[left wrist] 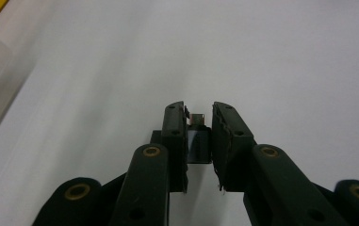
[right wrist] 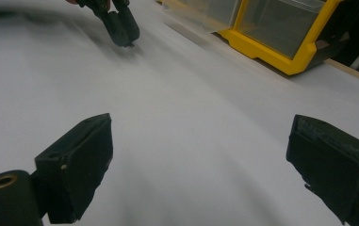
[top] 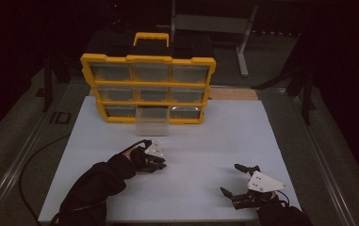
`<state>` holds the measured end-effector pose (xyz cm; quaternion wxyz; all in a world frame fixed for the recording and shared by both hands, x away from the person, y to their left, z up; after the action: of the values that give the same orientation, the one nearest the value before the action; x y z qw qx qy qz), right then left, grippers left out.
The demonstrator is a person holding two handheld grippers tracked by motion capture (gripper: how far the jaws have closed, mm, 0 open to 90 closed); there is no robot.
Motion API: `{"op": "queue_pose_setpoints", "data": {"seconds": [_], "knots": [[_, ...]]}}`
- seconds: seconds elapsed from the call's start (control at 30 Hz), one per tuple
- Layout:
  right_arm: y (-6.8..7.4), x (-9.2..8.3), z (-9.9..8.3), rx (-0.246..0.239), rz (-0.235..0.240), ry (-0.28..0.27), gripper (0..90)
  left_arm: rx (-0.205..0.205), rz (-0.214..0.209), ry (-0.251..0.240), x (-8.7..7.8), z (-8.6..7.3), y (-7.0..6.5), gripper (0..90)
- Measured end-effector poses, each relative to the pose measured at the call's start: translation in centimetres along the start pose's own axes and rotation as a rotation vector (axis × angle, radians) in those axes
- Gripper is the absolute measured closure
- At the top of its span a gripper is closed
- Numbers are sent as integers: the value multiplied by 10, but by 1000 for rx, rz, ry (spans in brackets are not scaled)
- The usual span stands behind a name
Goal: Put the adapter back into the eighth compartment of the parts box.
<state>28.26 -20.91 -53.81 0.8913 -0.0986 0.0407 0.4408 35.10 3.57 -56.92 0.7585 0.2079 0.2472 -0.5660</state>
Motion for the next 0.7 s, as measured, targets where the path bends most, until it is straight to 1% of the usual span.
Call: {"op": "queue_pose_setpoints", "data": {"seconds": [0.2, 0.23, 0.3, 0.37, 0.4, 0.7], "knots": [[0, 0, 0, 0, -1, -1, 79, 11, -13, 4, -3, 6, -2, 754], [0, 0, 0, 0, -1, -2, 79, 14, -14, 4, -4, 8, -3, 754], [0, 0, 0, 0, -1, -2, 79, 11, -15, -8, -6, 12, -4, 754], [0, 0, 0, -2, 1, 0, 79, 16, -18, -9, -7, 14, -4, 754], [1, -1, 0, -2, 1, 0, 79, 10, -22, -12, -7, 15, -5, 754], [0, -1, 1, -4, -2, -3, 79, 18, -22, -10, -12, 21, -4, 754]]}}
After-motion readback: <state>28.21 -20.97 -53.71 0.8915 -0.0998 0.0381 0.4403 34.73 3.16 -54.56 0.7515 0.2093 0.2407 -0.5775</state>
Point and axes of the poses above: each handheld gripper's, and its own axes: x roughly forward along the jaws, z roughly out of its top, y roughly to its left, the point moved 10 cm from there along x, roughly forward along the jaws, and after that the axes turned 15 degrees about -y, right-handed, at the moved point
